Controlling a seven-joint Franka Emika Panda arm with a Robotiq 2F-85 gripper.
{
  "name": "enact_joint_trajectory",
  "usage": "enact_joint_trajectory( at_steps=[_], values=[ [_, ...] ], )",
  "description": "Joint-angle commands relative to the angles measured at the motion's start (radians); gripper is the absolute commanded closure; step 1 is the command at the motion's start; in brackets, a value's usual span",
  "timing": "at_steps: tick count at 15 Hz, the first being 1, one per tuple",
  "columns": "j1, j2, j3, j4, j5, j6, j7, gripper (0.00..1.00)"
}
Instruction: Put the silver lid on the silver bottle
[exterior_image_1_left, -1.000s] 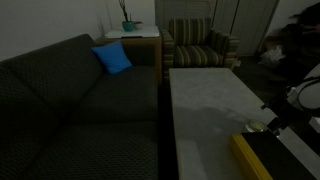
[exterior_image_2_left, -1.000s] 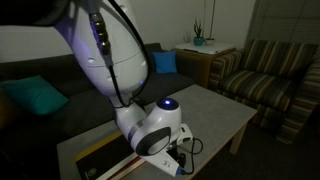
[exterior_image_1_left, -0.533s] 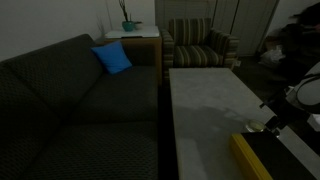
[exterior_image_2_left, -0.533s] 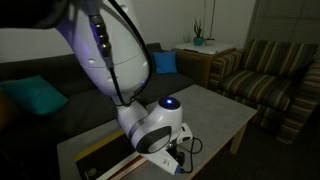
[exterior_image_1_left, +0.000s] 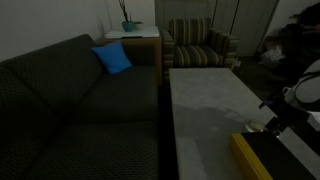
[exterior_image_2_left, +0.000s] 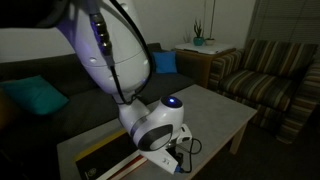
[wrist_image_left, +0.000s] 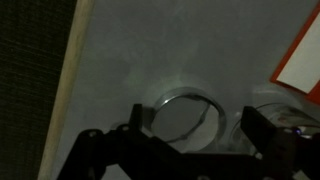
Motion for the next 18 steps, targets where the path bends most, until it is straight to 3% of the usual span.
enact_joint_trajectory(
  at_steps=[1,4,6,18],
  values=[
    [-0.010,0.000,0.006,0.011,0.009,-0.036,-0.022,0.26],
    [-0.008,0.000,0.005,0.011,0.012,-0.038,-0.020,0.48],
    [-0.007,-0.003,0.002,0.010,0.013,-0.036,-0.018,0.57],
    [0.037,-0.002,-0.060,0.024,0.016,0.015,0.043,0.57]
  ],
)
